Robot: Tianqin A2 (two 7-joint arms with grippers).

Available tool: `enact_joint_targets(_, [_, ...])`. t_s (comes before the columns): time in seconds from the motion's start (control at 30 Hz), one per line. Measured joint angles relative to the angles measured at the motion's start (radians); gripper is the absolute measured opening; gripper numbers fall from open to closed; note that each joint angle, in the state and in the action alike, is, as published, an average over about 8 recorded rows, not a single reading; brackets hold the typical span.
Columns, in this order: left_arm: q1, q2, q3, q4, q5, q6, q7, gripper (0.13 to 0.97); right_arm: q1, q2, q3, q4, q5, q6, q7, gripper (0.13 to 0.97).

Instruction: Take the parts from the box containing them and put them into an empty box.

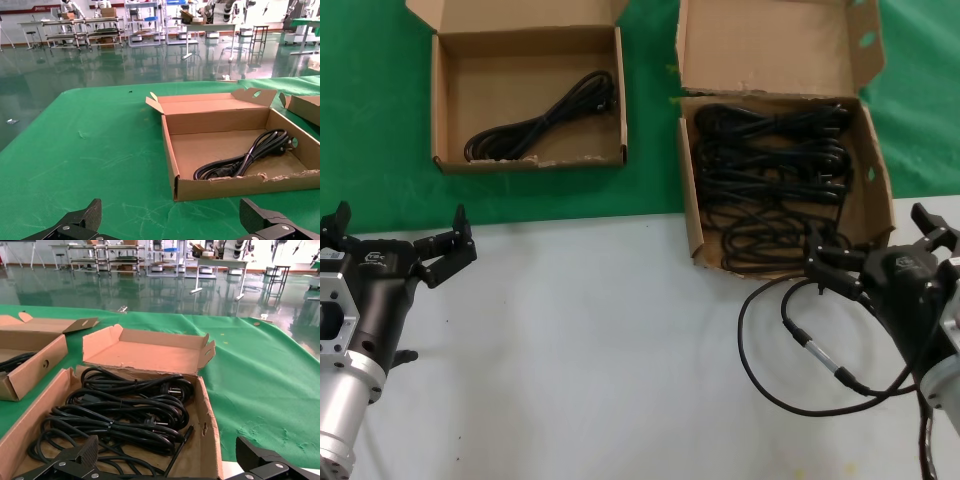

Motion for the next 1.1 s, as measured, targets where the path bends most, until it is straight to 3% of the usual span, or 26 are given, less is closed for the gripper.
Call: enact_joint_targets(1.1, [0.0, 0.0, 0.0, 0.0, 0.0, 0.0, 0.0, 0.966, -0.002, 0.0, 0.001, 0.0, 0.004, 0.002, 0.001, 0.966])
